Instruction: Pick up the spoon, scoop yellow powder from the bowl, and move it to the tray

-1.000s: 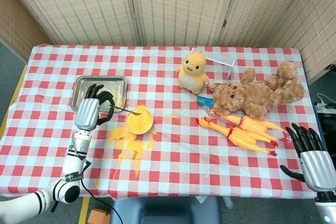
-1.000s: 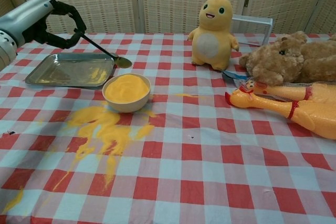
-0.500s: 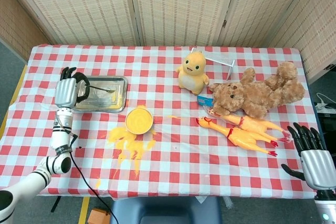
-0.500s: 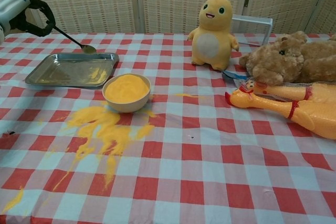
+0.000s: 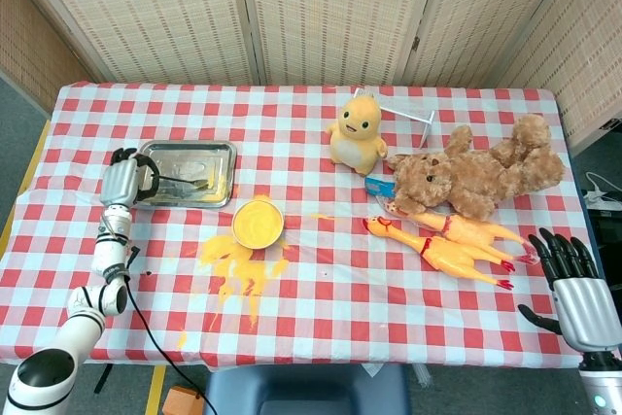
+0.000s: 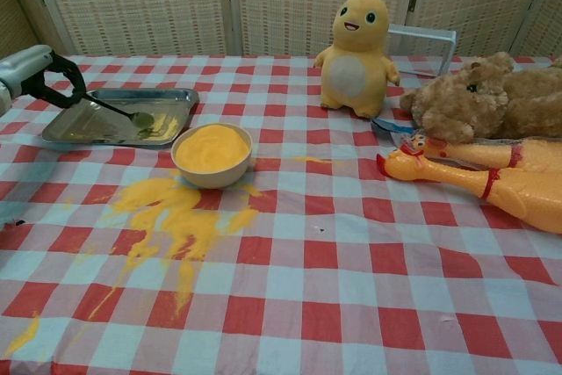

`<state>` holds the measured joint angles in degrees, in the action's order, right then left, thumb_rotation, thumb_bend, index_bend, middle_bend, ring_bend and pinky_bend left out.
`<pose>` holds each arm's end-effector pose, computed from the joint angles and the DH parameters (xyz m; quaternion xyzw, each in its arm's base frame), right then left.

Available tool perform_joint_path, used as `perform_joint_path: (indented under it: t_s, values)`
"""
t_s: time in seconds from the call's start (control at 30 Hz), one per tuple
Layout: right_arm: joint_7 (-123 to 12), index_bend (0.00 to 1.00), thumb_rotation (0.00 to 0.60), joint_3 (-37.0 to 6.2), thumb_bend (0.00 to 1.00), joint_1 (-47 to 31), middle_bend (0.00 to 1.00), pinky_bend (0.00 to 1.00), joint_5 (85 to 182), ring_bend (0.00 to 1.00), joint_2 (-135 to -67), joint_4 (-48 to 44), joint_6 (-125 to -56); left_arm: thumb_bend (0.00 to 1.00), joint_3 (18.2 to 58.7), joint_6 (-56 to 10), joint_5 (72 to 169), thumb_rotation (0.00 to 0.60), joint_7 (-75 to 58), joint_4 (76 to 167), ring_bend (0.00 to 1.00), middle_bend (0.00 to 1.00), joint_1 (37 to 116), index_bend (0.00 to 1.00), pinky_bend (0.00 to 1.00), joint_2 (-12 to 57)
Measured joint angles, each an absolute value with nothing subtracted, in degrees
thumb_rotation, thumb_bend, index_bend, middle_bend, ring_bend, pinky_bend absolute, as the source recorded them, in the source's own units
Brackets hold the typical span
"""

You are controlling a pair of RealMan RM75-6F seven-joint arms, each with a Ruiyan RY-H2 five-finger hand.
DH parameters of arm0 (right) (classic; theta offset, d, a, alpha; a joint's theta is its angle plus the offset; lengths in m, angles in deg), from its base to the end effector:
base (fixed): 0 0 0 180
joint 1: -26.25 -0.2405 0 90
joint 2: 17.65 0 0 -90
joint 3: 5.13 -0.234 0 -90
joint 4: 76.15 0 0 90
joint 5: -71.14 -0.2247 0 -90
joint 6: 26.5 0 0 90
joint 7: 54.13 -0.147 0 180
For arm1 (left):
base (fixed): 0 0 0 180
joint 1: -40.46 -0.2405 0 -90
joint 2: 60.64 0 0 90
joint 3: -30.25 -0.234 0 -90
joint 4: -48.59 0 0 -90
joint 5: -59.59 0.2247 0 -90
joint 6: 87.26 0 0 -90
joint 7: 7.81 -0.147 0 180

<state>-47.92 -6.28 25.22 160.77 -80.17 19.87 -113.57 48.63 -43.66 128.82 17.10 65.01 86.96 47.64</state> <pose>-0.2893 -0.1566 0.1354 0.6138 -0.3701 0.3616 0.5963 -0.2828 0.4557 0.0394 -0.5344 -0.4736 -0.4026 0.5728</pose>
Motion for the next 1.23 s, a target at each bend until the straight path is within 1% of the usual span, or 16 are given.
perform_joint_path:
  t_s: [0.03, 0.07, 0.1, 0.17, 0.2, 0.27, 0.33, 0.5, 0.63, 0.73, 0.83, 0.93, 1.0, 1.1, 1.17, 1.23]
  values:
    - [-47.8, 0.0, 0.6, -6.3, 0.02, 25.2, 0.0, 0.0, 160.8, 0.0, -80.2, 19.9, -113.5, 0.57, 48.2, -44.2, 129.1, 0.6, 17.5, 64.5, 0.09, 0.34, 87.0, 0.5, 0.03, 47.9]
    - [-47.8, 0.0, 0.6, -6.3, 0.02, 25.2, 0.0, 0.0, 160.7, 0.0, -80.2, 19.9, -113.5, 0.57, 47.8, -44.6, 129.5, 0.6, 17.9, 64.0, 0.08, 0.33, 87.1, 0.42, 0.03, 48.1]
    - [-47.8, 0.0, 0.6, -6.3, 0.02, 25.2, 0.0, 0.0, 160.7, 0.0, -80.2, 19.9, -113.5, 0.56, 47.6, -44.8, 129.8, 0.6, 18.2, 63.7, 0.07, 0.32, 87.2, 0.32, 0.03, 48.2]
    - [-47.8, 0.0, 0.6, -6.3, 0.02, 25.1, 0.0, 0.0, 160.5, 0.0, -80.2, 19.8, -113.4, 0.56, 47.3, -44.8, 130.1, 0.6, 18.6, 63.4, 0.06, 0.29, 87.2, 0.16, 0.03, 48.3]
    - [-47.8, 0.0, 0.6, -6.4, 0.02, 25.1, 0.0, 0.0, 160.5, 0.0, -80.3, 19.8, -113.3, 0.55, 47.2, -44.8, 130.2, 0.6, 18.8, 63.4, 0.05, 0.26, 87.2, 0.08, 0.03, 48.3]
    - [-47.9, 0.0, 0.6, -6.4, 0.02, 25.0, 0.0, 0.0, 160.4, 0.0, -80.3, 19.8, -113.1, 0.53, 46.9, -45.2, 130.4, 0.6, 18.9, 63.8, 0.02, 0.22, 87.1, 0.02, 0.03, 48.0]
    - [-47.9, 0.0, 0.6, -6.4, 0.02, 24.9, 0.0, 0.0, 160.3, 0.0, -80.3, 19.8, -112.9, 0.51, 46.7, -45.5, 130.5, 0.6, 18.9, 64.5, 0.0, 0.16, 86.9, 0.0, 0.03, 47.6]
    - [-48.1, 0.0, 0.6, -6.2, 0.03, 24.9, 0.0, 0.0, 160.8, 0.0, -80.2, 20.0, -113.0, 0.5, 46.3, -44.5, 130.9, 0.6, 19.0, 67.6, 0.0, 0.09, 85.9, 0.0, 0.03, 46.1]
    - [-48.4, 0.0, 0.6, -6.1, 0.02, 25.2, 0.0, 0.0, 161.4, 0.0, -80.0, 20.1, -114.0, 0.49, 45.1, -41.1, 132.4, 0.6, 19.3, 73.2, 0.0, 0.03, 83.9, 0.0, 0.04, 43.4]
    - [-48.2, 0.0, 0.6, -6.3, 0.02, 25.5, 0.0, 0.0, 161.3, 0.0, -80.0, 20.1, -114.7, 0.46, 43.0, -35.3, 135.0, 0.6, 18.2, 81.4, 0.0, 0.01, 80.9, 0.0, 0.03, 39.4]
    - [-47.3, 0.0, 0.6, -6.5, 0.03, 25.7, 0.0, 0.0, 161.0, 0.0, -80.2, 20.1, -114.9, 0.46, 40.4, -28.3, 137.4, 0.6, 14.3, 93.2, 0.0, 0.0, 76.7, 0.0, 0.03, 34.1]
    - [-45.9, 0.0, 0.6, -6.6, 0.03, 25.9, 0.0, 0.0, 160.5, 0.0, -80.5, 20.6, -115.2, 0.45, 37.7, -19.2, 139.8, 0.6, 6.5, 106.9, 0.0, 0.0, 71.0, 0.0, 0.02, 29.1]
    - [-45.0, 0.0, 0.6, -6.7, 0.02, 26.1, 0.0, 0.0, 160.0, 0.0, -80.6, 21.1, -115.3, 0.44, 35.6, -11.3, 141.5, 0.6, -0.8, 115.2, 0.0, 0.0, 66.3, 0.0, 0.02, 26.5]
    - [-44.0, 0.0, 0.6, -6.8, 0.03, 26.6, 0.0, 0.0, 159.7, 0.0, -80.8, 22.2, -116.1, 0.44, 32.1, -0.4, 143.9, 0.6, -10.0, 122.3, 0.0, 0.0, 58.4, 0.0, 0.02, 23.6]
    - [-43.6, 0.0, 0.6, -6.9, 0.03, 26.8, 0.0, 0.0, 159.9, 0.0, -81.0, 22.3, -116.7, 0.44, 30.3, 4.6, 144.8, 0.6, -13.4, 124.4, 0.0, 0.0, 53.5, 0.0, 0.02, 22.1]
    - [-43.3, 0.0, 0.6, -6.9, 0.03, 26.9, 0.0, 0.0, 160.0, 0.0, -81.2, 22.4, -116.7, 0.44, 29.1, 6.6, 145.6, 0.6, -14.6, 125.6, 0.0, 0.0, 51.1, 0.0, 0.02, 20.6]
